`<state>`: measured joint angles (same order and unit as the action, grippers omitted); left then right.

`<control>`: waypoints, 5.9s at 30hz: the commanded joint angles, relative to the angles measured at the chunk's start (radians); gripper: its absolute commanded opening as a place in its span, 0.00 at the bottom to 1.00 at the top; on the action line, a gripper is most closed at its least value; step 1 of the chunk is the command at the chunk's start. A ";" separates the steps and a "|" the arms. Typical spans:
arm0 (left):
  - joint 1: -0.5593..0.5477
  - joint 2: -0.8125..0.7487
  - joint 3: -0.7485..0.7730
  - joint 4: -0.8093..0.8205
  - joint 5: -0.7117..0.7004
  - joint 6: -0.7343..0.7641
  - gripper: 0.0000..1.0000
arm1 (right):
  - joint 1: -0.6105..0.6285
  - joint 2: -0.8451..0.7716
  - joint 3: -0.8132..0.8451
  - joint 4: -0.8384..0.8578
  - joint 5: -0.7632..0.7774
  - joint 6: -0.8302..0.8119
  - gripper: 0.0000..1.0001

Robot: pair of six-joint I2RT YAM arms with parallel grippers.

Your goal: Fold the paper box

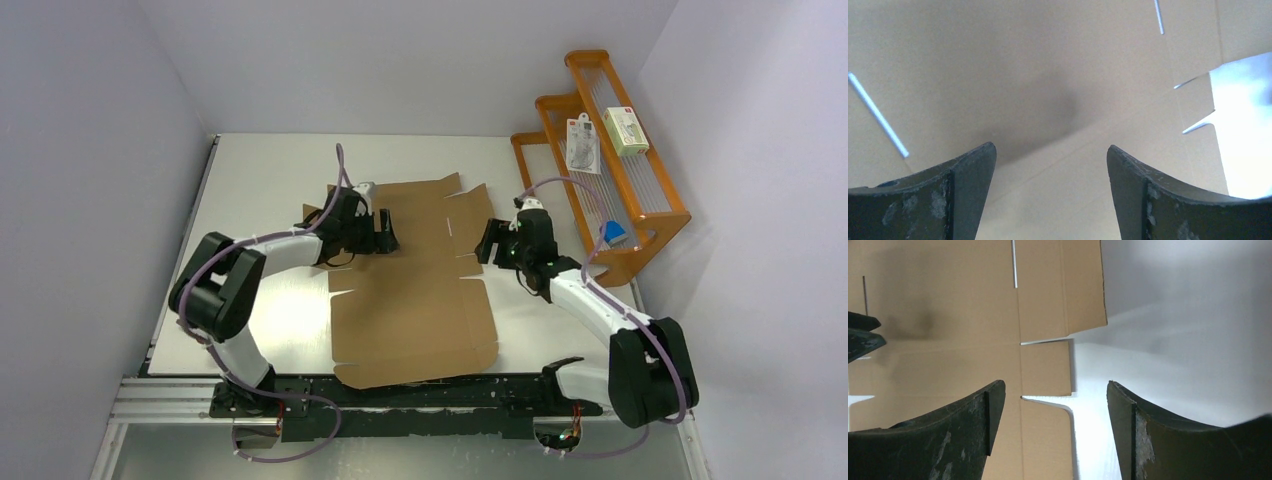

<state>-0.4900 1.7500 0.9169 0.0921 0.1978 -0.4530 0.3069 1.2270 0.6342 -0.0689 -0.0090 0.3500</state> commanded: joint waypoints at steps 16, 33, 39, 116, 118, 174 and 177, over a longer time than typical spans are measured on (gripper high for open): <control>-0.019 -0.051 -0.040 -0.074 -0.045 0.023 0.86 | -0.047 0.208 -0.137 0.327 -0.209 0.174 0.76; -0.045 -0.002 -0.027 -0.074 -0.065 0.014 0.86 | 0.028 0.168 -0.027 0.241 -0.287 0.098 0.33; -0.055 0.014 -0.018 -0.070 -0.067 0.008 0.86 | 0.151 0.176 0.040 0.140 -0.079 0.033 0.19; 0.336 -0.587 -0.568 -0.011 0.033 -0.303 0.94 | -0.170 0.150 -0.078 0.397 -0.565 0.307 0.09; 0.338 -0.588 -0.563 -0.012 0.011 -0.296 0.94 | -0.169 0.154 -0.093 0.385 -0.542 0.285 0.14; 0.340 -0.411 -0.391 0.091 0.023 -0.192 0.29 | 0.284 0.237 -0.021 0.475 -0.062 -0.021 0.73; 0.340 -0.399 -0.418 0.115 0.032 -0.191 0.33 | 0.284 0.212 -0.019 0.474 -0.049 -0.021 0.74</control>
<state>-0.1577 1.3483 0.5171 0.1997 0.2283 -0.6674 0.5903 1.4895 0.5892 0.3904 -0.1162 0.3523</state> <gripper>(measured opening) 0.311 0.739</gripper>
